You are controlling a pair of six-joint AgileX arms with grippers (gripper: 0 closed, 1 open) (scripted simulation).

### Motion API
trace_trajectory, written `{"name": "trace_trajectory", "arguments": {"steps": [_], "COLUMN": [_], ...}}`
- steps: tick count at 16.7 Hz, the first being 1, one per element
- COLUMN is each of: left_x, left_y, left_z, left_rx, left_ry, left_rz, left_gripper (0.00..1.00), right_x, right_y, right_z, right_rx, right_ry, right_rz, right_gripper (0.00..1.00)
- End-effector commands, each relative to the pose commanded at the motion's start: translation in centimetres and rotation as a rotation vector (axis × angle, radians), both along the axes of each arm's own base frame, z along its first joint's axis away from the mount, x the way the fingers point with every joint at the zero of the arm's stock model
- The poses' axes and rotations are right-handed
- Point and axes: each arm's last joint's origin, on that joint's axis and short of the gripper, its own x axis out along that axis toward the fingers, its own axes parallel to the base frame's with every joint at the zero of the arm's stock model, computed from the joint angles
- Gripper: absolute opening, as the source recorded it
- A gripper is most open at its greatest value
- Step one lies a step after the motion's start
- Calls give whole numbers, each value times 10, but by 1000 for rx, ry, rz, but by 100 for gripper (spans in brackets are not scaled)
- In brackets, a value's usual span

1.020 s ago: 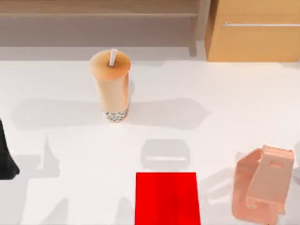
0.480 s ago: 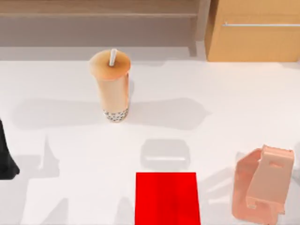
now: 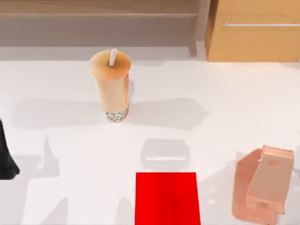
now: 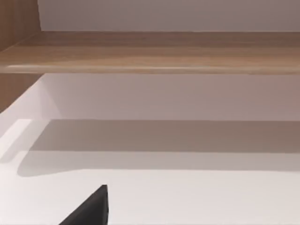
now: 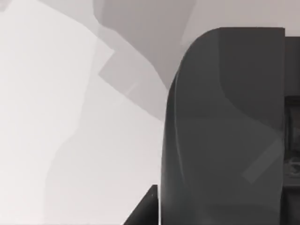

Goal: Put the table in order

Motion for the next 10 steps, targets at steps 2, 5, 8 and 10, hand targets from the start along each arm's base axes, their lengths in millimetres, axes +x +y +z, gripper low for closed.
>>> {"name": "trace_trajectory", "arguments": {"steps": [2,5,8,10], "left_x": [0,0,0,0], "left_y": [0,0,0,0], "left_z": [0,0,0,0], "left_rx": [0,0,0,0], "left_ry": [0,0,0,0], "left_rz": [0,0,0,0], "left_gripper": [100,100,100,100], "right_x": [0,0,-3,-5], "right_y": [0,0,0,1], "right_z": [10,26,43,55], "right_rx": [0,0,1,0], "right_ry": [0,-2,5,-2], "right_rz": [-1,-1,0,-3], "right_gripper": [0,0,0,0]}}
